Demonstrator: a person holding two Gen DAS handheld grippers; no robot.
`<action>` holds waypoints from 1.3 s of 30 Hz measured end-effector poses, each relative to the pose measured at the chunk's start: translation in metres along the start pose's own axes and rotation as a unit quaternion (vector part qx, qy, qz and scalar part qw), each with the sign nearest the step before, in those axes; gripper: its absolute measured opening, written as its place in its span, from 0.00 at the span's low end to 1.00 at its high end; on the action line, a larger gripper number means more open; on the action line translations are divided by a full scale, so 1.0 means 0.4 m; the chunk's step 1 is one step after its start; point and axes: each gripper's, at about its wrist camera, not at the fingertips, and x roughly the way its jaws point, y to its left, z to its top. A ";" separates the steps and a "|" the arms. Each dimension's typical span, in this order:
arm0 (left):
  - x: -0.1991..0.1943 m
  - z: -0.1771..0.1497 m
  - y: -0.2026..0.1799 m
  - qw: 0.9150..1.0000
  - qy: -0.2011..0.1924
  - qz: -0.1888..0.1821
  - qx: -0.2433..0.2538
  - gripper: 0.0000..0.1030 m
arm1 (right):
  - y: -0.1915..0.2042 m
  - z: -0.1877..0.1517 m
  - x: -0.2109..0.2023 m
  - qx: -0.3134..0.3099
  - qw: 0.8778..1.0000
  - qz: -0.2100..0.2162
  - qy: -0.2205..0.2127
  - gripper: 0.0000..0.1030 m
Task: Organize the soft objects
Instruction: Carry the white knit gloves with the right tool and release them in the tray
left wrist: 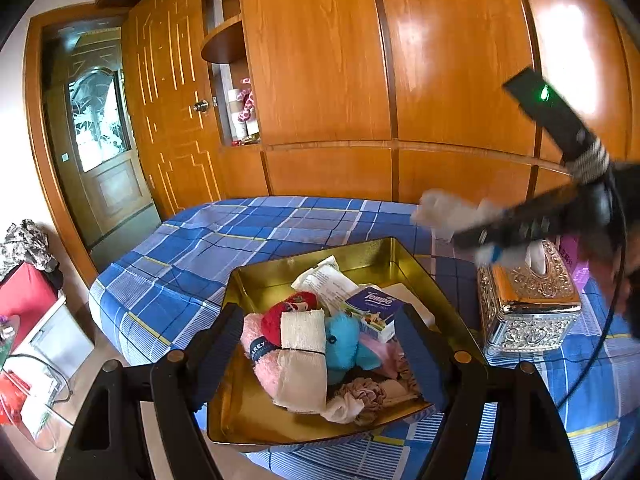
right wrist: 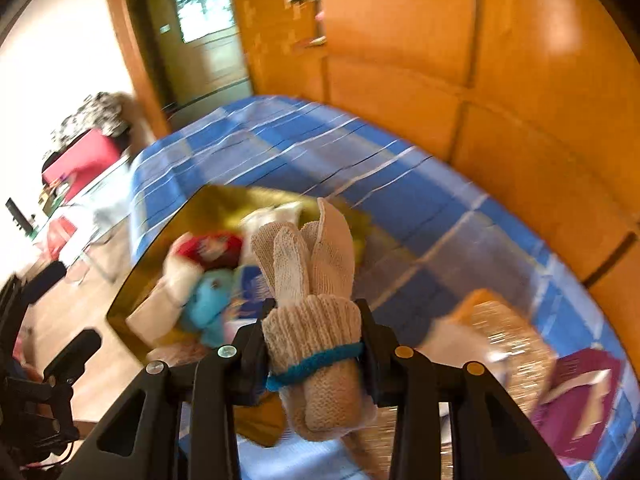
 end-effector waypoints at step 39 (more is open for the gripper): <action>0.063 -0.044 0.050 0.997 0.045 0.019 -0.055 0.79 | 0.112 -0.097 0.256 -0.007 0.996 -0.090 0.026 0.37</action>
